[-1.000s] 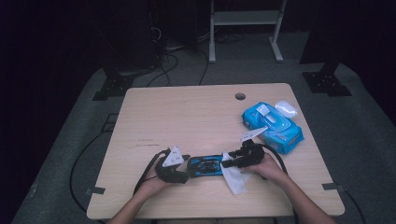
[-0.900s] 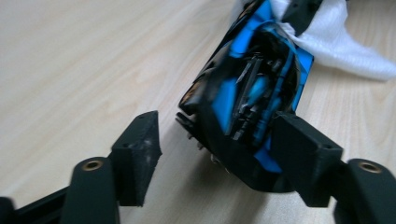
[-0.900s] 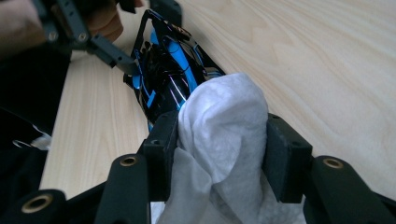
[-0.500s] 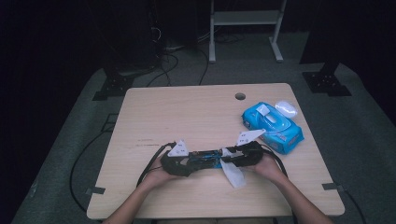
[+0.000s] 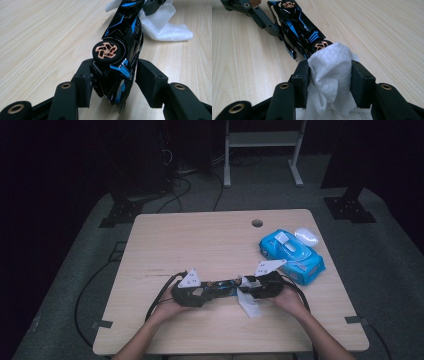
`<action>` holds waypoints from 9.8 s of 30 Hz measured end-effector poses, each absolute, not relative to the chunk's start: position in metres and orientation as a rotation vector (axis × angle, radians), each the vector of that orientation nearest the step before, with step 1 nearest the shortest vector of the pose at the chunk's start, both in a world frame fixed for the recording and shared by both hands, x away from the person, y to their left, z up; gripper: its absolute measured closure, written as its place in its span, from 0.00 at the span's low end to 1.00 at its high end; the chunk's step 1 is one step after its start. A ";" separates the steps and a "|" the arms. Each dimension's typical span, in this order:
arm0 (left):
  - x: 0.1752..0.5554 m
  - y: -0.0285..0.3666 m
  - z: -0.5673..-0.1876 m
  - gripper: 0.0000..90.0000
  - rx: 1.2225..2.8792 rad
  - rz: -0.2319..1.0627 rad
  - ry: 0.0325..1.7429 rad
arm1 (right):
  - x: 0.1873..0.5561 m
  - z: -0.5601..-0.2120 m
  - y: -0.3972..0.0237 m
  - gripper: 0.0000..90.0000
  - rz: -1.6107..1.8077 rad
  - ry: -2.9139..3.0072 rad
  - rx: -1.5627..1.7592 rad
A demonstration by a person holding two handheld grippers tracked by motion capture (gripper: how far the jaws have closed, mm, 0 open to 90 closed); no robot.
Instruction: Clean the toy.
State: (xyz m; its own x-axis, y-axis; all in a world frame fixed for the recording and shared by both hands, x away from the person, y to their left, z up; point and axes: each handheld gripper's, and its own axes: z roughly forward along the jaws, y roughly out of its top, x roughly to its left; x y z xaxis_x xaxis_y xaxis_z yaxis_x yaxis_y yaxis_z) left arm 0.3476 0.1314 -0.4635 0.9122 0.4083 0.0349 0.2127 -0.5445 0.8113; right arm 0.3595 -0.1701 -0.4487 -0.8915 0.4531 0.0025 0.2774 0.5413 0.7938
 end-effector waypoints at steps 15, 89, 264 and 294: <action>0.339 0.125 -0.463 0.64 2.107 0.254 0.471 | 0.343 -0.434 -0.190 0.93 1.379 2.451 0.787; 0.344 0.128 -0.465 0.65 2.113 0.260 0.394 | 0.357 -0.424 -0.134 0.94 1.424 2.438 0.682; 0.359 0.132 -0.466 0.43 2.137 0.205 0.462 | 0.360 -0.432 -0.142 0.94 1.379 2.481 0.713; 0.352 0.126 -0.468 0.19 2.175 0.296 0.368 | 0.344 -0.445 -0.149 0.94 1.366 2.490 0.739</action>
State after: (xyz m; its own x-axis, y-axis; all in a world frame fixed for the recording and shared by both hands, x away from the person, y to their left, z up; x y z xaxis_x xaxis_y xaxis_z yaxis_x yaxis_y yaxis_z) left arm 0.3521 0.1259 -0.4681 0.9275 0.3656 0.0784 0.1543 -0.5652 0.8104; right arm 0.3439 -0.1494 -0.4447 -0.8533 0.5183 0.0574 0.3267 0.4457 0.8335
